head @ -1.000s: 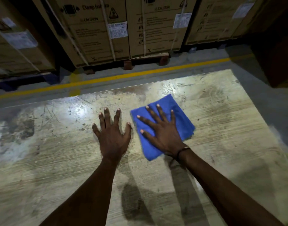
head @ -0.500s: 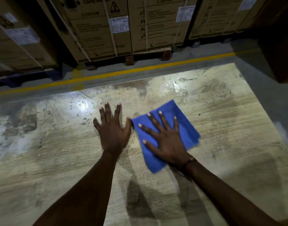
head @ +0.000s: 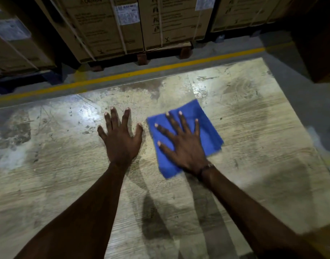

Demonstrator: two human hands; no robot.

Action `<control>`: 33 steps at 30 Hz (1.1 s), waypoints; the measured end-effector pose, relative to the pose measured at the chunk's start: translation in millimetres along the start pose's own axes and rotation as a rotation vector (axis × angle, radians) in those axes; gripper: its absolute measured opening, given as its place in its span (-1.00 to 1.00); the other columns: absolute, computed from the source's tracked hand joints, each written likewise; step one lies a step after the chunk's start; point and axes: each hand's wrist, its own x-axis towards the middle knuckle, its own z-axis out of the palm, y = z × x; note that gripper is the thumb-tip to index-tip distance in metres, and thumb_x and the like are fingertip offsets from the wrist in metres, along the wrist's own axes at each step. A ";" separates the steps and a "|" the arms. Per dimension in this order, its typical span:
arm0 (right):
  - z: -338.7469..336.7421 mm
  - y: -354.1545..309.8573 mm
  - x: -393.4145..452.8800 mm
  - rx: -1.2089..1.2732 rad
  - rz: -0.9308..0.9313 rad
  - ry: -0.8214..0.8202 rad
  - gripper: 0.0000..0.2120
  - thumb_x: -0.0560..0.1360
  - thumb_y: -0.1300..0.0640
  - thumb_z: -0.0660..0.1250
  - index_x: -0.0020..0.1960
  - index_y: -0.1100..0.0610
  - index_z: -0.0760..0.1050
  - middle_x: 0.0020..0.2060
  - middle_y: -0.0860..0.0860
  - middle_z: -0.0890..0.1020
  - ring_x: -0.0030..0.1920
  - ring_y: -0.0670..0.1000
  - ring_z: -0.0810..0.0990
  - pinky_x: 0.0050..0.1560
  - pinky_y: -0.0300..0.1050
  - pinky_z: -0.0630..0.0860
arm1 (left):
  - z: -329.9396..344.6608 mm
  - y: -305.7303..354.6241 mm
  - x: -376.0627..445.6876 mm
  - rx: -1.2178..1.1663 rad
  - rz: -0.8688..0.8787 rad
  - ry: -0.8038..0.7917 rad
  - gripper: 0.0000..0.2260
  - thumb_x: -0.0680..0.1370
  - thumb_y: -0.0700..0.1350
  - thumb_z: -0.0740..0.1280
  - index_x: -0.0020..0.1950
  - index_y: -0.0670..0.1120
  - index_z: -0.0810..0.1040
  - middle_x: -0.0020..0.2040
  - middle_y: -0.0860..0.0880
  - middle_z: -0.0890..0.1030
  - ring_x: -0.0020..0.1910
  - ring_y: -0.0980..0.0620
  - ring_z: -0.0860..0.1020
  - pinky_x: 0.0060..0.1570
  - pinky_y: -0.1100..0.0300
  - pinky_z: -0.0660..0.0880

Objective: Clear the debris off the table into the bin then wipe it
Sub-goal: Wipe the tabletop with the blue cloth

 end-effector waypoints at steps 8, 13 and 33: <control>-9.5 85.8 27.5 0.010 0.285 0.032 -0.40 0.60 -0.45 0.03 0.61 -0.36 0.12 0.68 -0.15 0.01 0.69 0.13 -0.09 0.50 0.57 -0.05 | 1.4 1.5 -1.3 0.049 0.010 0.039 -0.37 0.64 0.32 0.06 0.68 0.11 0.20 0.71 -0.16 0.11 0.68 -0.22 0.08 0.54 -0.38 0.05; 6.4 11.2 23.9 -0.003 0.215 0.064 -0.40 0.62 -0.42 0.01 0.62 -0.30 0.14 0.69 -0.07 0.03 0.68 0.16 -0.10 0.50 0.53 -0.08 | 0.3 -1.2 -0.9 0.004 0.012 0.013 -0.38 0.65 0.32 0.06 0.68 0.12 0.18 0.72 -0.13 0.07 0.69 -0.21 0.03 0.55 -0.39 -0.02; -6.6 -23.8 -124.1 0.082 0.090 0.029 -0.43 0.62 -0.38 0.11 0.60 -0.35 0.17 0.68 -0.13 0.02 0.69 0.09 -0.12 0.53 0.47 -0.07 | -0.4 -0.7 -1.8 -0.003 0.001 -0.012 -0.40 0.67 0.33 0.06 0.67 0.14 0.18 0.72 -0.14 0.07 0.69 -0.21 0.01 0.55 -0.39 -0.05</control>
